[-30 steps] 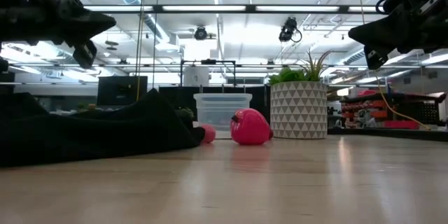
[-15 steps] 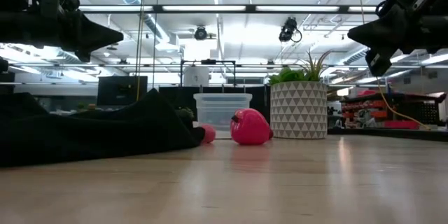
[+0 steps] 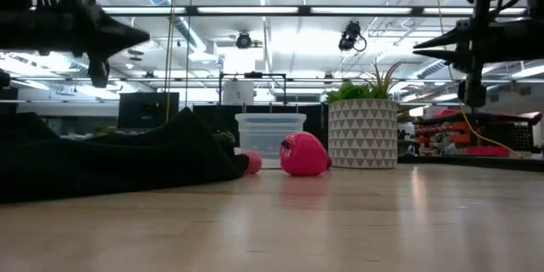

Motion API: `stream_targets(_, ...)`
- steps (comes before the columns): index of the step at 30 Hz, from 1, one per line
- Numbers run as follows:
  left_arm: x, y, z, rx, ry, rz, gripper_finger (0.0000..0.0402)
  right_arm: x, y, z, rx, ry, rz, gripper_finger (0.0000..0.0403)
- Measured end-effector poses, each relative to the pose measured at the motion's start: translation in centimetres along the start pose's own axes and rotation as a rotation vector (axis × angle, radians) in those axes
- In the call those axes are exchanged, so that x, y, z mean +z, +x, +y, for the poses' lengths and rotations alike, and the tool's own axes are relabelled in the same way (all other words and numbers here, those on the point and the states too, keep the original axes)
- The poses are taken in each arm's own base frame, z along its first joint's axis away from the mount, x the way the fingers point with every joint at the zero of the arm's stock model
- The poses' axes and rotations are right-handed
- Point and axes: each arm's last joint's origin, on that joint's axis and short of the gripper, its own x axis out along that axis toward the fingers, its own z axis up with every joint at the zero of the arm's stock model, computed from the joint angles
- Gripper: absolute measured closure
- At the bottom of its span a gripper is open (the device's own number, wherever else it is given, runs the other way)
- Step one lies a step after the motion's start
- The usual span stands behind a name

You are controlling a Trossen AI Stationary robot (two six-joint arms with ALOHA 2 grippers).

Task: Pick and placing Produce into tupperware
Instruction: Put the watermelon into the transparent bin

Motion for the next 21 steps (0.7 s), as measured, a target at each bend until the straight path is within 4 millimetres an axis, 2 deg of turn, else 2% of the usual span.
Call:
stream_targets(2,0.6,0.0,-0.4,-0.033,0.056,-0.051,0.0383,0.2,0.0,0.6,0.056,-0.102,-0.026,0.0374)
stream_targets(4,1.4,-0.1,-0.9,-0.046,0.202,-0.084,0.0384,0.6,-0.1,1.4,0.119,-0.260,-0.072,0.0374)
stream_targets(8,4.3,-0.6,-2.7,-0.061,0.440,-0.210,0.0388,2.5,-0.7,4.7,0.154,-0.531,-0.232,0.0374)
stream_targets(11,6.7,-1.1,-3.9,-0.014,0.446,-0.292,0.0388,4.3,-1.1,7.3,0.093,-0.589,-0.363,0.0374)
stream_targets(15,10.3,-1.4,-6.1,0.035,0.438,-0.379,0.0384,6.9,-1.5,11.6,0.082,-0.581,-0.487,0.0374)
stream_targets(18,13.1,-0.7,-8.1,0.054,0.512,-0.404,0.0380,8.5,-1.1,14.5,0.067,-0.646,-0.529,0.0377)
stream_targets(21,15.6,0.9,-10.3,0.072,0.576,-0.401,0.0376,10.0,-0.4,17.4,0.048,-0.714,-0.509,0.0382)
